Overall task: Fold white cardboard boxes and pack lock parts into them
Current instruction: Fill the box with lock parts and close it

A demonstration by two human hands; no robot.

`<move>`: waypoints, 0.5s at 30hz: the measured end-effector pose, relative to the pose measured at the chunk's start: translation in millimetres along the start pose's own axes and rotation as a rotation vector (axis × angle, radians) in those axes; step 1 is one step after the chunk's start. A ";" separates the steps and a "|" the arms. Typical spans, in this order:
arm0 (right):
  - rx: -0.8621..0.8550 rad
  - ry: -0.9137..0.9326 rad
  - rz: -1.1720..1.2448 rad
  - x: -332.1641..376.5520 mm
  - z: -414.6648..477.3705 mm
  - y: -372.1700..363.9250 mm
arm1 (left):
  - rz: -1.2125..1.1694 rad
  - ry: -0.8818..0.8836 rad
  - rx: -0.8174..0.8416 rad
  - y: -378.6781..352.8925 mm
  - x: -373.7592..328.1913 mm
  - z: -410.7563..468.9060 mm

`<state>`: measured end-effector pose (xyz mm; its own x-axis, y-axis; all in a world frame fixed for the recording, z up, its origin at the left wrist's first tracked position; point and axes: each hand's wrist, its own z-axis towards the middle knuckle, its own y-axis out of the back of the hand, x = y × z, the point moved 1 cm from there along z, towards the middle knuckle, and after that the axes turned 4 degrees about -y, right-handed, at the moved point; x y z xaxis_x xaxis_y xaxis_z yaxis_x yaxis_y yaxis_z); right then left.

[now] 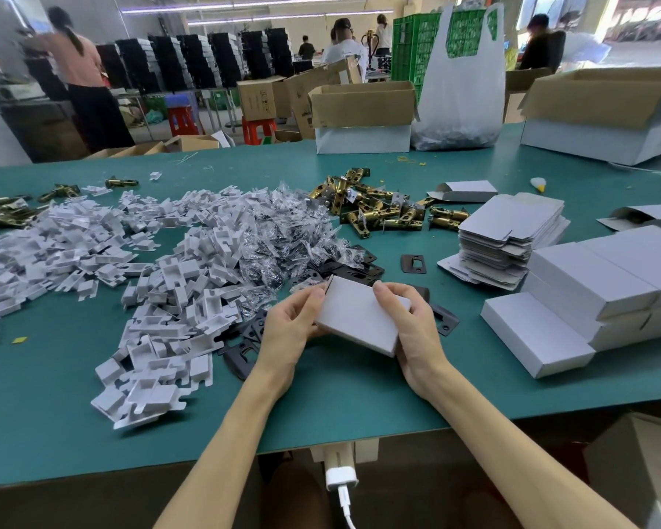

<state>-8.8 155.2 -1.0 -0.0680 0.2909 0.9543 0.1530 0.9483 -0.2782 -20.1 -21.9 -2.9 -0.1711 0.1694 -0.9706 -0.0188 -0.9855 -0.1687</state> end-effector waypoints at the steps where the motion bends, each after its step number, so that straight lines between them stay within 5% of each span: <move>1: 0.006 0.004 -0.003 -0.3 0.1 0.1 | 0.005 -0.002 0.010 -0.1 0.3 -0.6; 15: 0.123 0.047 -0.052 3.2 -3.0 -0.6 | 0.005 0.008 -0.107 2.9 4.8 2.9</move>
<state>-6.1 155.2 2.5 -0.0256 0.2371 0.9712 0.0285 0.9713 -0.2363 -23.8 -24.0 -7.6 -0.1626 0.1654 -0.9727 0.0875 -0.9795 -0.1812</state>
